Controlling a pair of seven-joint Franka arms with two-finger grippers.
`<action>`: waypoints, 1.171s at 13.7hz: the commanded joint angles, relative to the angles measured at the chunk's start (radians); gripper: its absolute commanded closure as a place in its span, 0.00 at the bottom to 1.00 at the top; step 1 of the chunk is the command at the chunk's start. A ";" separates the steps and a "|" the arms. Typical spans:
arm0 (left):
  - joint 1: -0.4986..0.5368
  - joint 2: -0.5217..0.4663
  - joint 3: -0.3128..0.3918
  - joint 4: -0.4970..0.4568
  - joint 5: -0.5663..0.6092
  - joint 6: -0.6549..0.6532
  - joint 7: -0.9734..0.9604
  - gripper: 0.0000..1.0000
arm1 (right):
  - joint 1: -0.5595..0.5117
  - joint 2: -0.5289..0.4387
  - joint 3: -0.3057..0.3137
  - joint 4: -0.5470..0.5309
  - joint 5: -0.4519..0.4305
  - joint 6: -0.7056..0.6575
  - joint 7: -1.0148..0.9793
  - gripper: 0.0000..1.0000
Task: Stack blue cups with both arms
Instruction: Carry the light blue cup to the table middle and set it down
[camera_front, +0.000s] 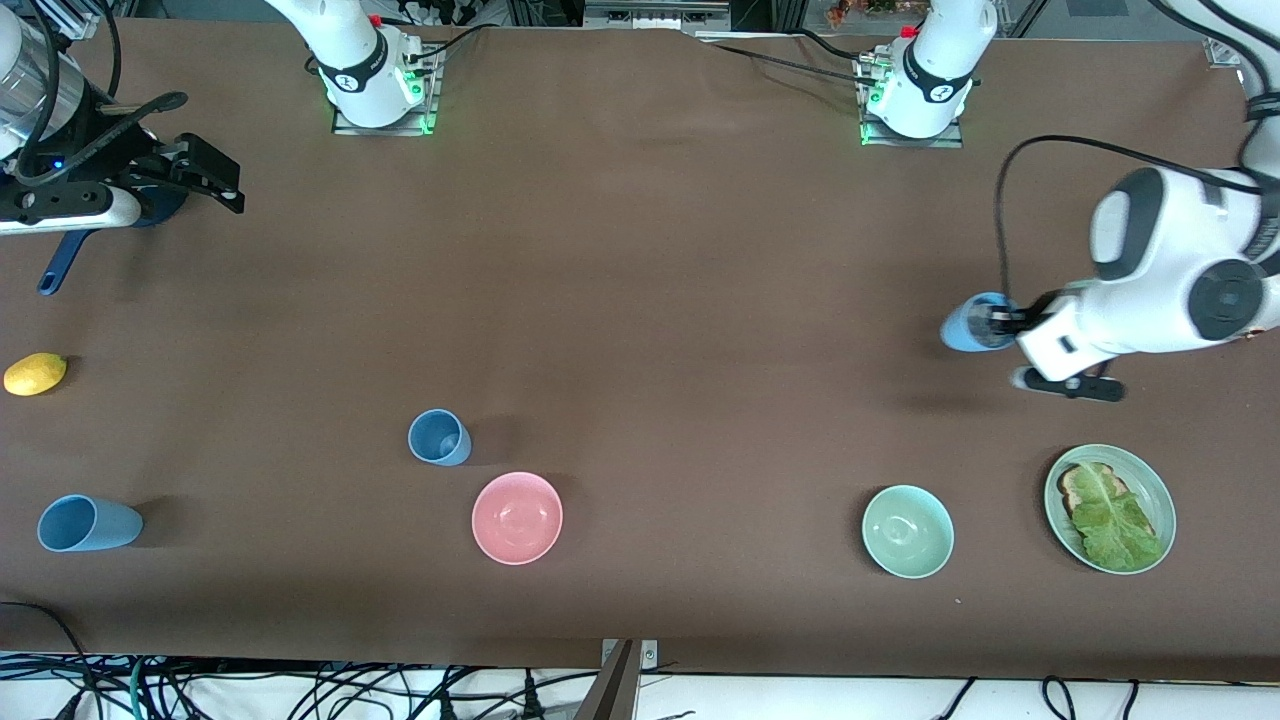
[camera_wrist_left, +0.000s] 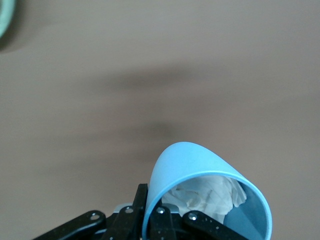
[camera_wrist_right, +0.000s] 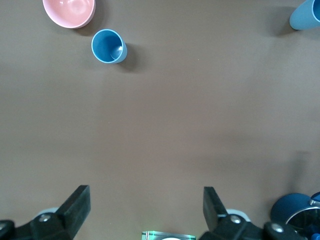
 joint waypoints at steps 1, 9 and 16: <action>-0.149 0.071 -0.030 0.086 -0.008 -0.020 -0.224 1.00 | 0.000 -0.010 -0.001 -0.009 -0.002 0.007 0.006 0.00; -0.476 0.332 -0.025 0.240 -0.050 0.263 -0.633 1.00 | 0.000 -0.005 -0.007 -0.009 -0.008 0.023 -0.007 0.00; -0.534 0.422 -0.024 0.239 -0.050 0.447 -0.639 1.00 | -0.006 0.007 -0.007 -0.008 -0.011 0.053 -0.002 0.00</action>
